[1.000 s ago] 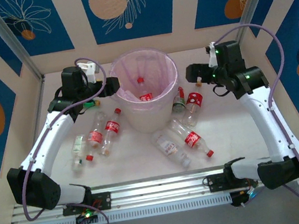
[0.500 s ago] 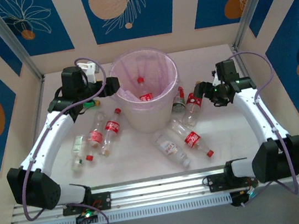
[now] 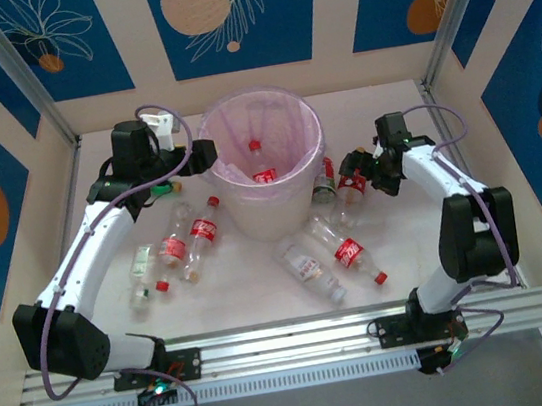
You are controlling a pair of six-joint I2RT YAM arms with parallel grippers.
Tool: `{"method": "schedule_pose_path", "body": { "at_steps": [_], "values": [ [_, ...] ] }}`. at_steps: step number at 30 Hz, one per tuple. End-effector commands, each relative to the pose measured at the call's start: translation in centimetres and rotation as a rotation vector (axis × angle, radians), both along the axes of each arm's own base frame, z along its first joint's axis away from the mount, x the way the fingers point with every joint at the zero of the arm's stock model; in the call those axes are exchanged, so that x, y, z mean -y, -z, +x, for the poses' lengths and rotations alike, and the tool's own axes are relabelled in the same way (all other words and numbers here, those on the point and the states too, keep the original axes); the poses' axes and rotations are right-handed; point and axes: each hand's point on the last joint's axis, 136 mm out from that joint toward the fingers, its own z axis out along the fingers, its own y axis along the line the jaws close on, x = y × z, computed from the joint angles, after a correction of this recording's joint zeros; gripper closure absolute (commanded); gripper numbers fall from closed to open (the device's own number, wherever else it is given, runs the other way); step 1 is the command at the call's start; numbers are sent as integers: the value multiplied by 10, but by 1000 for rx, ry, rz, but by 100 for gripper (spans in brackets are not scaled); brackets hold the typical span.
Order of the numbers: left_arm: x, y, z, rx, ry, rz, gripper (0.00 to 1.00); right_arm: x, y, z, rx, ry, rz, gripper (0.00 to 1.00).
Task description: Put the plastic bottles in the bin
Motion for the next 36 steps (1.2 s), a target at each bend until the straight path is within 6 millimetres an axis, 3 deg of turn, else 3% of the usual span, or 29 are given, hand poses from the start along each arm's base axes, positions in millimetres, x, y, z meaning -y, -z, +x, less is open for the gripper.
{"method": "schedule_pose_path", "body": {
  "at_steps": [1, 21, 36],
  "values": [
    [-6, 49, -11, -140, 5, 84, 12, -6, 9, 10, -7, 12, 39, 3],
    [-7, 49, -11, -137, 2, 91, 12, -8, 63, 21, -123, 24, 16, 2],
    [-6, 49, -11, -137, 3, 89, 11, -7, 69, 15, -128, 3, -16, 15]
  ]
}}
